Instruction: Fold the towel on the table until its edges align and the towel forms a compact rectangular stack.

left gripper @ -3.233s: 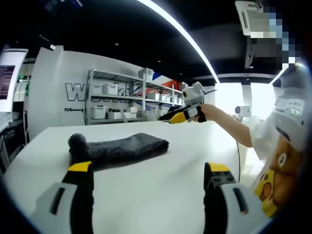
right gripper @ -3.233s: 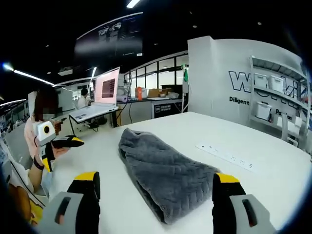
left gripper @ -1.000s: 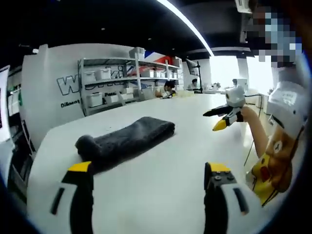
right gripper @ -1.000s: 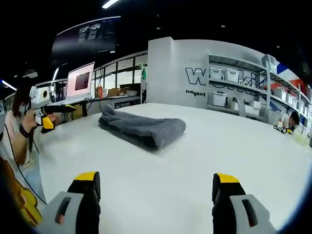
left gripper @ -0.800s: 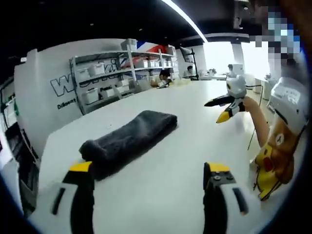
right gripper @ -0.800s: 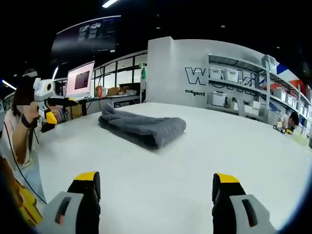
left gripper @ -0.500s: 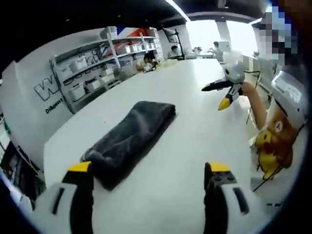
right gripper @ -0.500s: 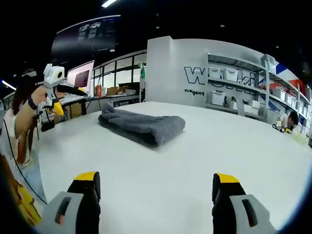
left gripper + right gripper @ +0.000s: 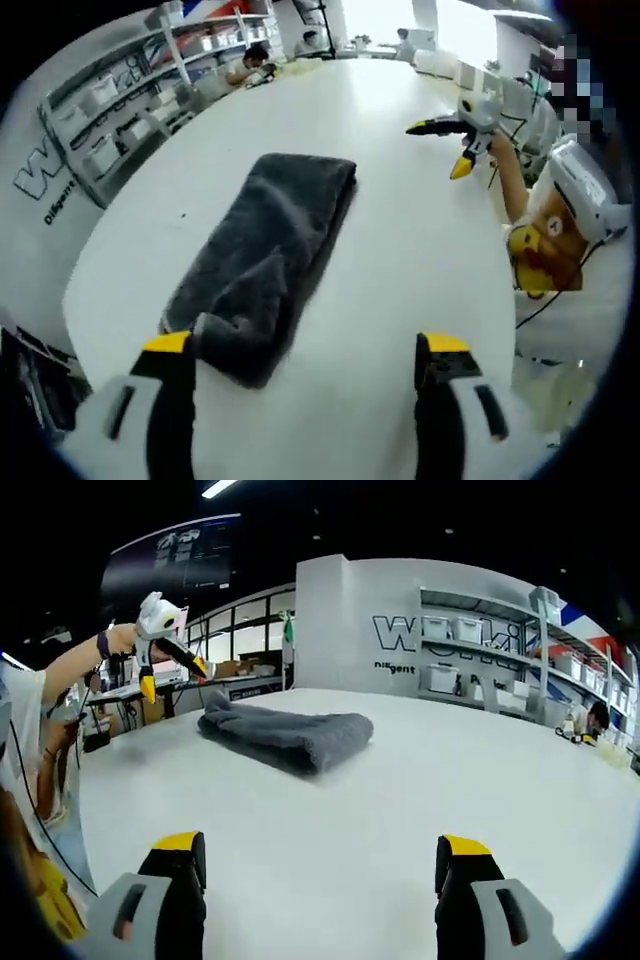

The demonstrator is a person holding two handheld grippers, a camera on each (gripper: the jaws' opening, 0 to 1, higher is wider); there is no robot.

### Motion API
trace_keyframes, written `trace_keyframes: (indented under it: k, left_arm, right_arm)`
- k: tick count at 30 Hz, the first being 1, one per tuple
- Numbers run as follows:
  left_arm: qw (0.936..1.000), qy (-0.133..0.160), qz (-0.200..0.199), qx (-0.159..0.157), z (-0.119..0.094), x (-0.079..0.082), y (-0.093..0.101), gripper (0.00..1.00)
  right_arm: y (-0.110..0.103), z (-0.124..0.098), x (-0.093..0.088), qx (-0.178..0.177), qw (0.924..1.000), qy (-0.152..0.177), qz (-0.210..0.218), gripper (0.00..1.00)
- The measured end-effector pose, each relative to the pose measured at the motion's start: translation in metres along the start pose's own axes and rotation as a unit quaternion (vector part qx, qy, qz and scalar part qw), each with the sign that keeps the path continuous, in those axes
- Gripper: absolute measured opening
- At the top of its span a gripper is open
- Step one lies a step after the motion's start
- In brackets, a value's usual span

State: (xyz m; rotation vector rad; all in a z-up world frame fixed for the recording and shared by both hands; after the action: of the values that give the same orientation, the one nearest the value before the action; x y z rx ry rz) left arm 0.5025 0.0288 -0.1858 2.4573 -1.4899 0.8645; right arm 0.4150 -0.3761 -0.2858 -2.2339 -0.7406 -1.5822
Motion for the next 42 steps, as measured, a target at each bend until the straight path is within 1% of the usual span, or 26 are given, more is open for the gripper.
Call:
trace_keyframes:
  k: [1,4,6,7,9,11,13,15,17,18,21,24,25,27,29,30,31,32,33,37,42]
  left_arm:
    - [0.9999,-0.011,0.001,0.000,0.002,0.001,-0.007,0.96]
    - [0.9991,-0.039,0.005,-0.012,0.004,-0.001,-0.018,0.96]
    - [0.9985,-0.049,0.011,-0.023,0.005,-0.001,-0.024,0.95]
    - [0.9981,-0.054,0.011,-0.028,0.006,0.000,-0.030,0.94]
    - [0.9975,-0.059,0.006,-0.039,0.007,0.002,-0.039,0.90]
    - [0.9953,-0.068,0.009,-0.069,0.009,0.004,-0.044,0.82]
    - [0.9933,-0.078,-0.005,-0.085,0.013,0.004,-0.050,0.77]
    - [0.9894,-0.098,-0.007,-0.107,0.017,0.004,-0.054,0.65]
    - [0.9870,-0.116,-0.007,-0.111,0.024,0.004,-0.060,0.57]
    - [0.9862,-0.121,-0.012,-0.112,0.027,0.005,-0.062,0.56]
    - [0.9846,-0.123,-0.019,-0.122,0.032,0.010,-0.069,0.51]
    - [0.9837,-0.121,-0.027,-0.131,0.036,0.015,-0.069,0.46]
    - [0.9831,-0.124,-0.029,-0.131,0.038,0.016,-0.070,0.44]
    - [0.9803,-0.140,-0.033,-0.135,0.042,0.015,-0.071,0.41]
    - [0.9766,-0.164,-0.036,-0.135,0.046,0.012,-0.074,0.39]
    - [0.9760,-0.169,-0.035,-0.132,0.048,0.011,-0.075,0.36]
    - [0.9752,-0.174,-0.037,-0.132,0.049,0.011,-0.076,0.30]
    - [0.9746,-0.178,-0.038,-0.131,0.050,0.011,-0.077,0.25]
    - [0.9746,-0.177,-0.037,-0.132,0.051,0.011,-0.077,0.22]
    - [0.9732,-0.175,-0.044,-0.142,0.052,0.011,-0.074,0.18]
    - [0.9750,-0.159,-0.042,-0.150,0.045,0.014,-0.067,0.22]
  right_arm:
    - [0.000,0.000,0.000,0.000,1.0000,0.001,0.001,1.00]
    - [0.000,-0.001,0.000,0.001,1.0000,0.002,0.001,1.00]
    - [0.000,-0.002,0.001,0.002,1.0000,0.003,-0.001,1.00]
    - [-0.001,-0.002,0.002,0.003,1.0000,0.003,-0.003,1.00]
    - [-0.001,-0.001,0.004,0.004,1.0000,0.006,-0.005,1.00]
    - [-0.002,0.000,0.006,0.006,0.9999,0.006,-0.006,1.00]
    - [-0.002,0.001,0.007,0.007,0.9999,0.006,-0.007,1.00]
    - [-0.002,0.004,0.007,0.006,1.0000,0.004,-0.006,1.00]
    - [-0.002,0.005,0.008,0.005,1.0000,0.003,-0.007,1.00]
    - [-0.002,0.006,0.008,0.005,1.0000,0.002,-0.007,1.00]
    - [-0.004,0.007,0.007,0.009,0.9999,0.001,-0.007,1.00]
    - [-0.005,0.009,0.006,0.011,0.9999,-0.003,-0.009,1.00]
    - [-0.005,0.009,0.006,0.011,0.9999,-0.003,-0.009,1.00]
    - [-0.005,0.009,0.006,0.011,0.9999,-0.003,-0.008,1.00]
    - [-0.005,0.009,0.006,0.011,0.9999,-0.003,-0.008,1.00]
    - [-0.005,0.010,0.006,0.011,0.9999,-0.003,-0.009,1.00]
    - [-0.006,0.010,0.006,0.012,0.9999,-0.004,-0.009,1.00]
    - [-0.006,0.010,0.006,0.012,0.9999,-0.004,-0.010,1.00]
    - [-0.006,0.010,0.006,0.013,0.9999,-0.005,-0.010,1.00]
    - [-0.006,0.010,0.005,0.015,0.9998,-0.007,-0.010,1.00]
    - [-0.008,0.010,0.006,0.019,0.9997,-0.007,-0.012,1.00]
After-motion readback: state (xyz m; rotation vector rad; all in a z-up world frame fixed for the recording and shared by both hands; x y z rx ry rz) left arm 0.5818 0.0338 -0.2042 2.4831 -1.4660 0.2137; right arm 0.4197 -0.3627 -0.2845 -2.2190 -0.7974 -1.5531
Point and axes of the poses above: the point that each gripper's makers call its tool centre point, and the gripper's own axes: z roughly forward along the fingers, y roughly to its right, x roughly out of its top, the point moved 6 cm from there along -z, roughly backward along the fingers, and after that the axes turned 2 degrees about -z, right-handed, at the moved point
